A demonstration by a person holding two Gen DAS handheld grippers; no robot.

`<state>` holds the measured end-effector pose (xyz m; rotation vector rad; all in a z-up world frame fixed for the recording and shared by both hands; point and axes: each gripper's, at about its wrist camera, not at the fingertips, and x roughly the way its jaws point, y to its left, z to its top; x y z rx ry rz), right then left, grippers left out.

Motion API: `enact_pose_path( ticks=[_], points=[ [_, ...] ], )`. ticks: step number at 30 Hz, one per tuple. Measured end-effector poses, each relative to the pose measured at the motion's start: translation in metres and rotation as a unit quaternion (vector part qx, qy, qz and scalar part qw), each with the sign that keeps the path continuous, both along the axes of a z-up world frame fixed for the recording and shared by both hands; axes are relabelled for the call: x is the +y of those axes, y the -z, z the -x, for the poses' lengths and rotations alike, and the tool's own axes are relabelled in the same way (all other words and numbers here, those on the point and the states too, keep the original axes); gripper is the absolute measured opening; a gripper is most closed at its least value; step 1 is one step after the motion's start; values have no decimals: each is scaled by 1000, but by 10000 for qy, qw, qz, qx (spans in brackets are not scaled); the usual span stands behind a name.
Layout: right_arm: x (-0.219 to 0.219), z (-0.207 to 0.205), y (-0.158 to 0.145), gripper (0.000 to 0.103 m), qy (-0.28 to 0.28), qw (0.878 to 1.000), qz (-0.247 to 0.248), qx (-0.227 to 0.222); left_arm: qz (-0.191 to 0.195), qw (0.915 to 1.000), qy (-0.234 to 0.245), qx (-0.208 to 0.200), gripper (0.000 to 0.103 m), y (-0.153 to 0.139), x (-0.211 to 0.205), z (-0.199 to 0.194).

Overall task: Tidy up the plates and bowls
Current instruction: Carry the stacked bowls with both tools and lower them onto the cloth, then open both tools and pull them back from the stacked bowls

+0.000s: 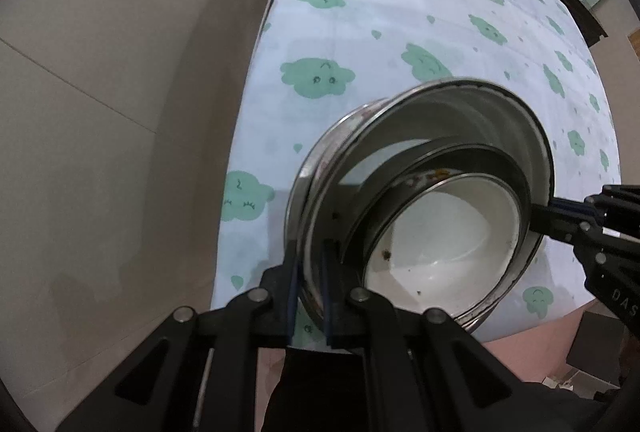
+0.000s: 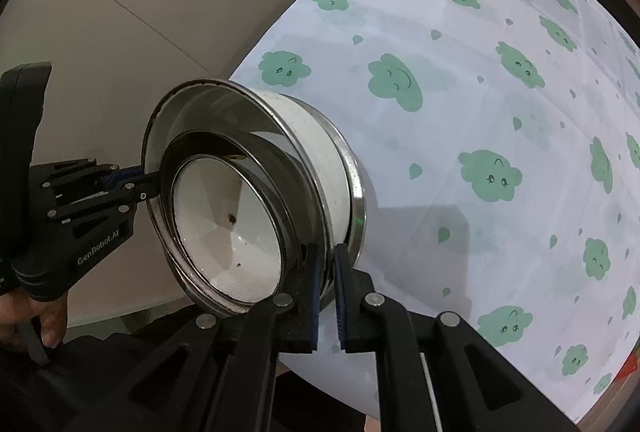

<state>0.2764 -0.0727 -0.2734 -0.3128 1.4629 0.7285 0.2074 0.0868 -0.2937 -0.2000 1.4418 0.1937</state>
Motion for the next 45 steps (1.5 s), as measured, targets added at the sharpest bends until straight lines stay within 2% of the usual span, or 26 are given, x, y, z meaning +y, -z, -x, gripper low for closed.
enact_pose_path(
  ticks=[7, 10, 12, 16, 19, 24, 27, 31, 34, 39, 45],
  points=[
    [-5, 0, 4, 9, 306, 9995, -95, 52, -68, 9992, 388, -83, 4, -2, 0, -8],
    [-13, -8, 9, 9, 659, 9963, -243, 492, 178, 9989, 424, 8, 4, -2, 5, -13],
    [-20, -14, 11, 8, 868, 9928, -368, 738, 163, 9984, 539, 60, 4, -3, 3, -16],
    [-17, -12, 11, 8, 929, 9921, -202, 823, 73, 9967, 799, 126, 4, -12, -3, -18],
    [-13, -10, 18, 8, 889, 9918, -70, 916, 251, 9964, 788, 196, 4, -8, 4, -22],
    [-10, -6, 14, 9, 1034, 9937, -11, 430, 268, 9950, 959, 57, 6, -5, 4, -25],
    [-9, -3, 11, 9, 1115, 9936, 14, 186, 160, 9935, 1110, -197, 9, -11, 6, -27],
    [-4, 5, -2, 9, 1103, 9930, 264, -338, -10, 9912, 1178, -610, 47, -24, 13, -31],
    [-1, 14, -15, 9, 1198, 9895, 279, -763, -114, 9878, 1273, -887, 49, -35, 15, -31],
    [-2, 31, -26, 9, 1244, 9858, 330, -1082, -134, 9843, 1316, -1170, 49, -51, 15, -21],
    [-10, 56, -47, 9, 1405, 9782, 19, -1526, -312, 9774, 1195, -1715, 49, -82, 14, 17]
  ],
)
